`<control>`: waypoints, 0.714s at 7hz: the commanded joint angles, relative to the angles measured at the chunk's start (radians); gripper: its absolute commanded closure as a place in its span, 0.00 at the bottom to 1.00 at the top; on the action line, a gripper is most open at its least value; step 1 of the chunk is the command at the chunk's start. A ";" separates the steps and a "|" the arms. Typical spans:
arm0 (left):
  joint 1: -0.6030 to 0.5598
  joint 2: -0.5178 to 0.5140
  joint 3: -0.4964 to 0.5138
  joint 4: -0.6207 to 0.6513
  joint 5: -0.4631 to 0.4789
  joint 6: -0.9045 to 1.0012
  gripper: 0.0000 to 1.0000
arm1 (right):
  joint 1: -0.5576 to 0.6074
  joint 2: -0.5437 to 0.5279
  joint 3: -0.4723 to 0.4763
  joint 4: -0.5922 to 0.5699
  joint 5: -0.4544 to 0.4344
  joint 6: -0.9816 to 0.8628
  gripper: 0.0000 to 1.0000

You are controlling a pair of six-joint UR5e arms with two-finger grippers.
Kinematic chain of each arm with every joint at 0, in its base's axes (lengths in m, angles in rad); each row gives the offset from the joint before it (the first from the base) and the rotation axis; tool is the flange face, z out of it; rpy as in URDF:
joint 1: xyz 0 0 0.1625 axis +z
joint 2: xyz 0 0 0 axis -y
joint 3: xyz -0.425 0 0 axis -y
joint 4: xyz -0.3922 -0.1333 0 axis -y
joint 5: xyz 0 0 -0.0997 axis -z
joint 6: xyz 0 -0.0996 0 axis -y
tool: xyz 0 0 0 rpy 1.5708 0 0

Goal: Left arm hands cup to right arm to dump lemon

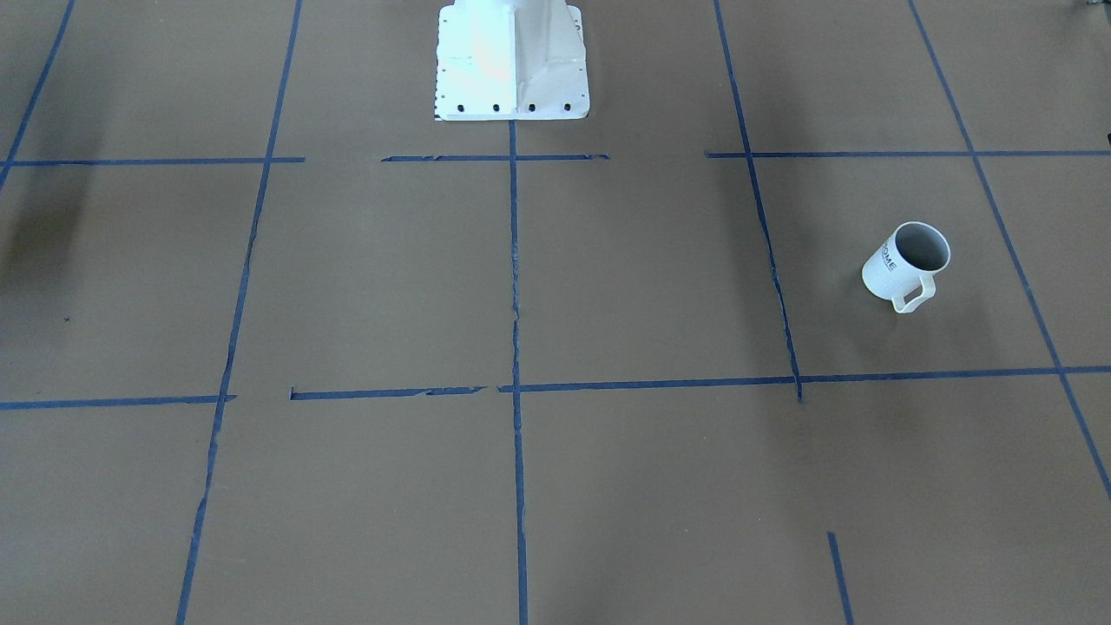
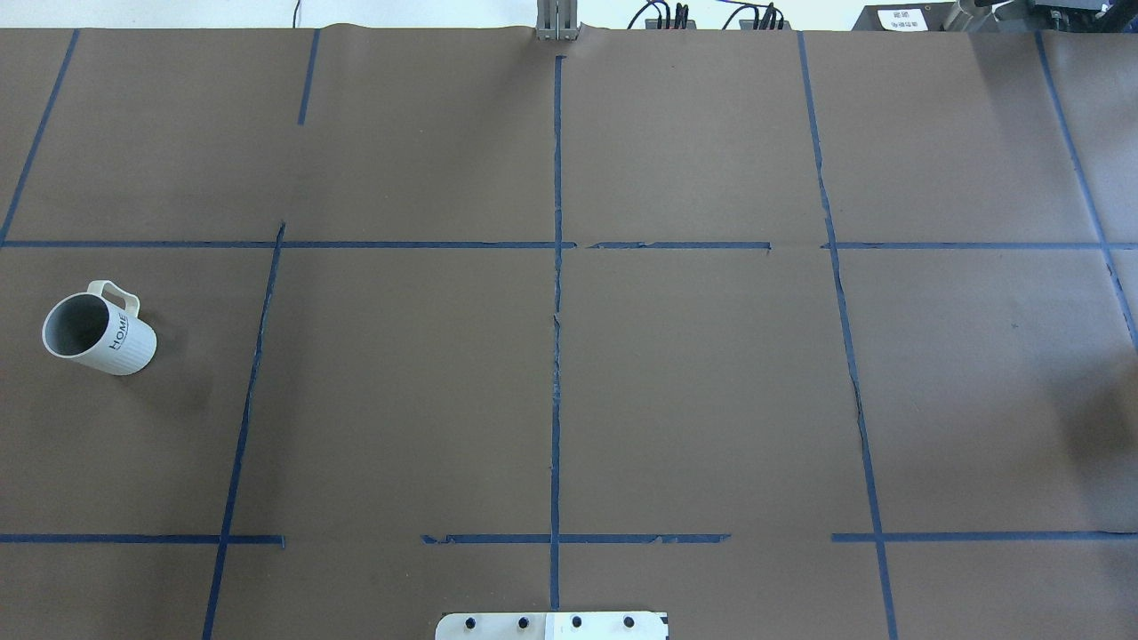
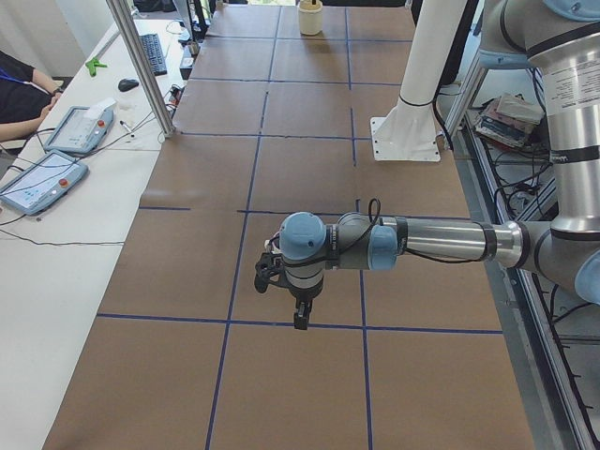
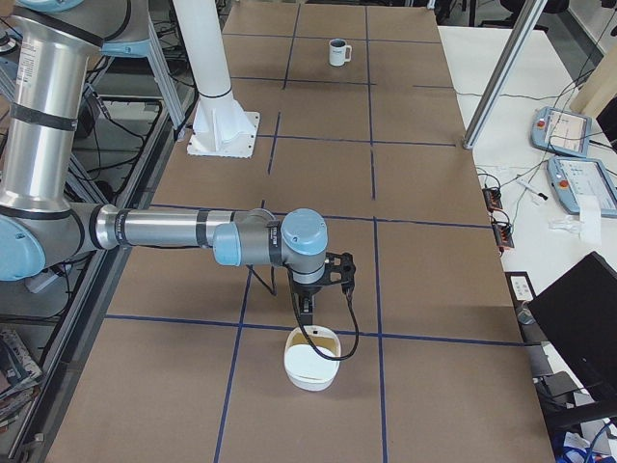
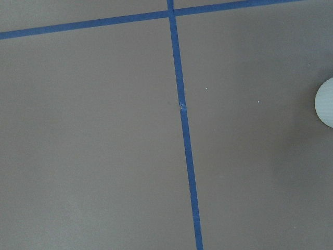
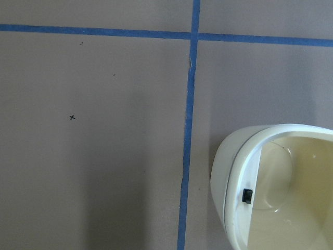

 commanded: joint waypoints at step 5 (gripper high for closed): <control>0.005 -0.026 -0.005 -0.013 -0.005 -0.006 0.00 | -0.009 0.012 0.008 0.003 0.002 0.002 0.00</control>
